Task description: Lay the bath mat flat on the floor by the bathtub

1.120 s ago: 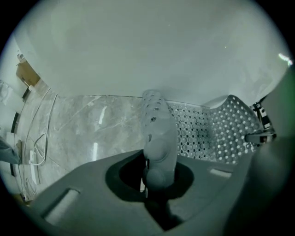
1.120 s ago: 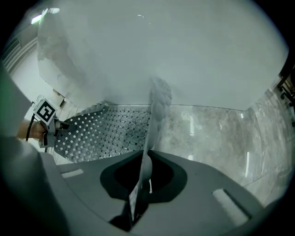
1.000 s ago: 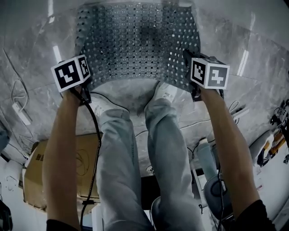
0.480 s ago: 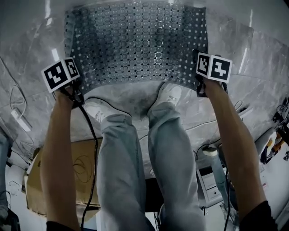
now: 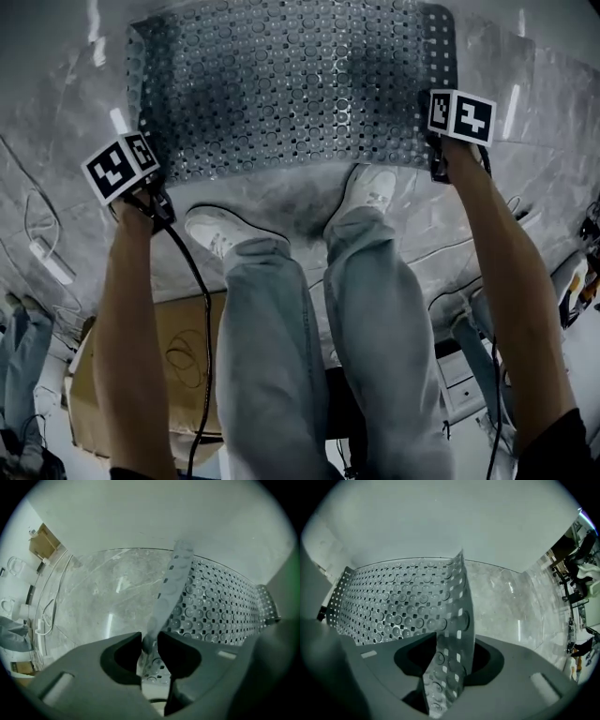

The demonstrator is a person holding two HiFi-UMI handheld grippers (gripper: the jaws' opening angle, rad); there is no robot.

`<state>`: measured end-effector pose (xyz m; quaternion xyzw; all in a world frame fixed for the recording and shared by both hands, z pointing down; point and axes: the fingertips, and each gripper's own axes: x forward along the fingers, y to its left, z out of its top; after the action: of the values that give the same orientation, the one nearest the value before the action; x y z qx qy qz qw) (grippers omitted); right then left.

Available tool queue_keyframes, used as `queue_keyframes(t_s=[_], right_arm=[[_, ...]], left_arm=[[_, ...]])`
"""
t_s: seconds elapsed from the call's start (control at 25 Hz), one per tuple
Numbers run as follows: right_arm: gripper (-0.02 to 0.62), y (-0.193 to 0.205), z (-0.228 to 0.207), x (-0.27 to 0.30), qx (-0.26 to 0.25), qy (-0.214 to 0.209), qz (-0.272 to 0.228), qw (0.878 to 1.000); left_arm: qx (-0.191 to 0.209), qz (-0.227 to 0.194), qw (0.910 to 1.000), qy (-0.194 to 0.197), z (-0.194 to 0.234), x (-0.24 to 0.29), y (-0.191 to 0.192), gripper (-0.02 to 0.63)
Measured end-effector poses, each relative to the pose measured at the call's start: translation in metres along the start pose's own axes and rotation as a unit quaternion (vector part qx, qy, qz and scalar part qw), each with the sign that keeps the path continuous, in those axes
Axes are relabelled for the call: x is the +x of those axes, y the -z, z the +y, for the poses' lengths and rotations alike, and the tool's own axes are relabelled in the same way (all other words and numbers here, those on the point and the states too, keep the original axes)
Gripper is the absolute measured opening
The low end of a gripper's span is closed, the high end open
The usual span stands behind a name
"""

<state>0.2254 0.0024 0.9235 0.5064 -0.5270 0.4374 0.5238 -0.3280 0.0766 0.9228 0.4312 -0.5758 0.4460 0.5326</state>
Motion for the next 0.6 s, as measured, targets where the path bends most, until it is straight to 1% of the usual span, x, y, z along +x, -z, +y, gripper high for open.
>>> queue_keyframes(t_s=[0.04,0.12,0.28,0.36,0.44,0.52,0.6], right_arm=[[0.177,0.001,-0.005,-0.001,0.003,0.01,0.003,1.0],[0.182,0.0,-0.013,-0.008,0.005,0.026,0.006,1.0],[0.188,0.024,-0.022,-0.035,0.017,0.038,0.03,0.999],[0.19,0.029,-0.02,-0.051,0.034,0.035,0.033,0.998],[0.189,0.029,-0.014,-0.067,0.047,0.028,0.033,0.998],[0.174,0.028,-0.004,-0.082,0.056,0.016,0.032,0.998],[0.163,0.027,0.005,-0.095,0.068,0.002,0.03,0.997]], left_arm=[[0.0,0.001,1.0,-0.009,0.005,-0.002,0.002,0.112],[-0.005,-0.001,0.9997,-0.023,0.011,-0.011,0.003,0.112],[-0.051,0.007,0.9984,-0.023,0.016,-0.038,0.017,0.101],[-0.079,0.009,0.9966,-0.02,0.016,-0.054,0.018,0.075],[-0.106,0.012,0.9943,-0.008,0.009,-0.071,0.022,0.027],[-0.116,0.015,0.9932,0.003,-0.002,-0.087,0.024,0.014],[-0.115,0.015,0.9932,0.014,-0.018,-0.102,0.022,0.006]])
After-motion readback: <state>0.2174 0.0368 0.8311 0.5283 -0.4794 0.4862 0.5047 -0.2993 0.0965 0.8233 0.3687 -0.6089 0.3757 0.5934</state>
